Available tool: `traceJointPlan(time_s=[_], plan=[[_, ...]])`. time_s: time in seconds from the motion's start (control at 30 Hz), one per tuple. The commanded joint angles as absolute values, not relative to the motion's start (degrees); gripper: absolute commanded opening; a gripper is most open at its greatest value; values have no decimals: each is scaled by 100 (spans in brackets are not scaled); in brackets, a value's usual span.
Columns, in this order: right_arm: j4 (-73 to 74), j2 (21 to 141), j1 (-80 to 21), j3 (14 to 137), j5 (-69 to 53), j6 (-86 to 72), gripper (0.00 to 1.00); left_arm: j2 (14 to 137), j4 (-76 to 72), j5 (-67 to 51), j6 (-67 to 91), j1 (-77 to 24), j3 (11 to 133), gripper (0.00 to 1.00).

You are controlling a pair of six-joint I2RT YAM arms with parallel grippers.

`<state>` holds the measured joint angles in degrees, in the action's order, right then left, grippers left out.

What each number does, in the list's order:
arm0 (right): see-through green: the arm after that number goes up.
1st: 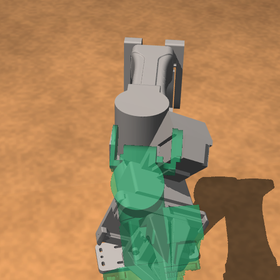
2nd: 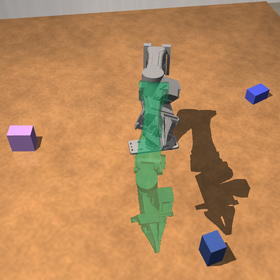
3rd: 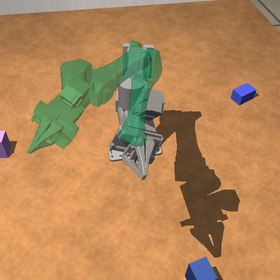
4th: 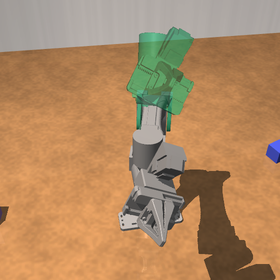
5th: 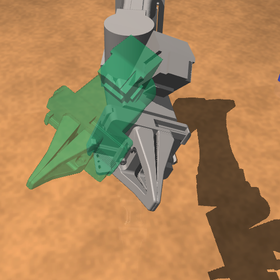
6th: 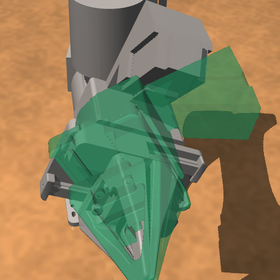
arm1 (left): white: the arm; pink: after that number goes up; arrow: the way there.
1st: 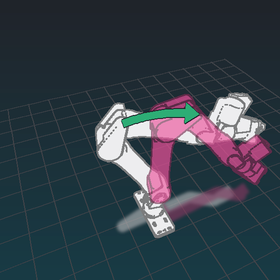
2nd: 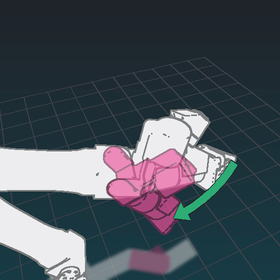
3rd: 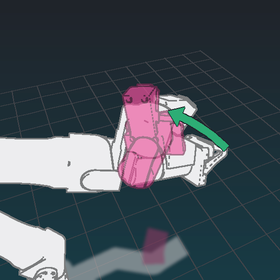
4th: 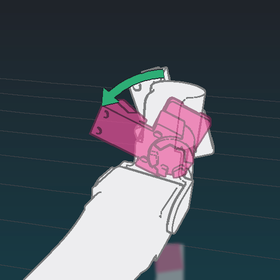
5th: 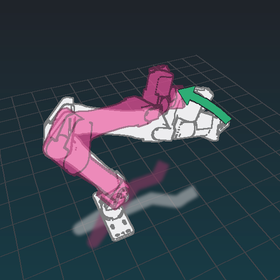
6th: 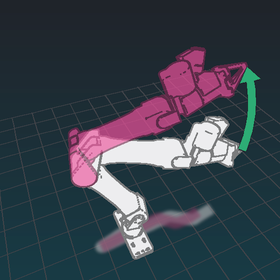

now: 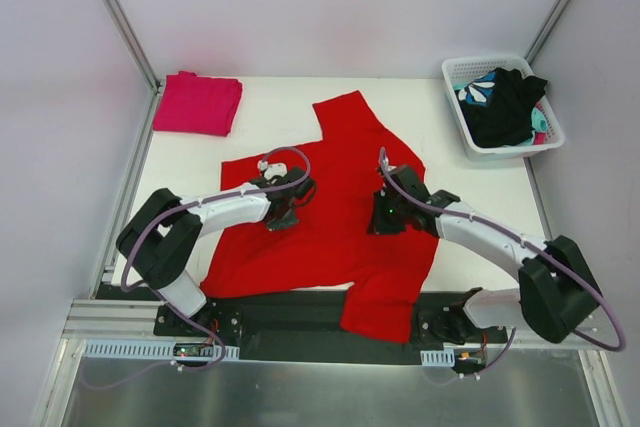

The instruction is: Fold and stack the t-shirts

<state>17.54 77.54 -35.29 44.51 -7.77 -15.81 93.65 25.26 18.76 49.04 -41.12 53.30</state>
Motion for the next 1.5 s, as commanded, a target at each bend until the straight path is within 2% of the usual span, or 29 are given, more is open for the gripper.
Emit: traceJointPlan(time_s=[0.0, 0.13, 0.23, 0.37, 0.47, 0.53, 0.73, 0.97, 1.1, 1.47], plan=[[2197, 7129, -4112, 4228, -503, -1925, 1, 9158, 3129, 1767, 5466, -4482, 4993, 5], [2557, 6830, -4473, 4236, -334, -2030, 1, 9044, 3366, 1942, 5519, -4605, 5062, 6], [2733, 6777, -4561, 4377, -185, -1995, 1, 8956, 3559, 2065, 5432, -4614, 5307, 10], [2926, 6741, -4597, 4561, -35, -1899, 1, 8816, 3980, 2424, 5274, -4614, 5879, 20], [3023, 6706, -4605, 4623, 167, -1863, 1, 8701, 4411, 2803, 5081, -4527, 6380, 31], [3032, 6645, -4597, 4597, 176, -1854, 1, 8588, 4456, 2813, 4887, -4150, 6538, 40], [3041, 6399, -4597, 4369, 185, -1907, 1, 8508, 4123, 2429, 4299, -2667, 6540, 46], [3138, 6047, -4597, 4158, 132, -1960, 1, 8929, 3156, 1653, 3982, -1014, 6170, 45], [3269, 5854, -4597, 4078, 123, -1960, 1, 9228, 2831, 1249, 3902, -555, 6258, 44], [3559, 5335, -4570, 4025, 132, -2030, 1, 9826, 2198, 1143, 3859, -387, 6223, 41]])
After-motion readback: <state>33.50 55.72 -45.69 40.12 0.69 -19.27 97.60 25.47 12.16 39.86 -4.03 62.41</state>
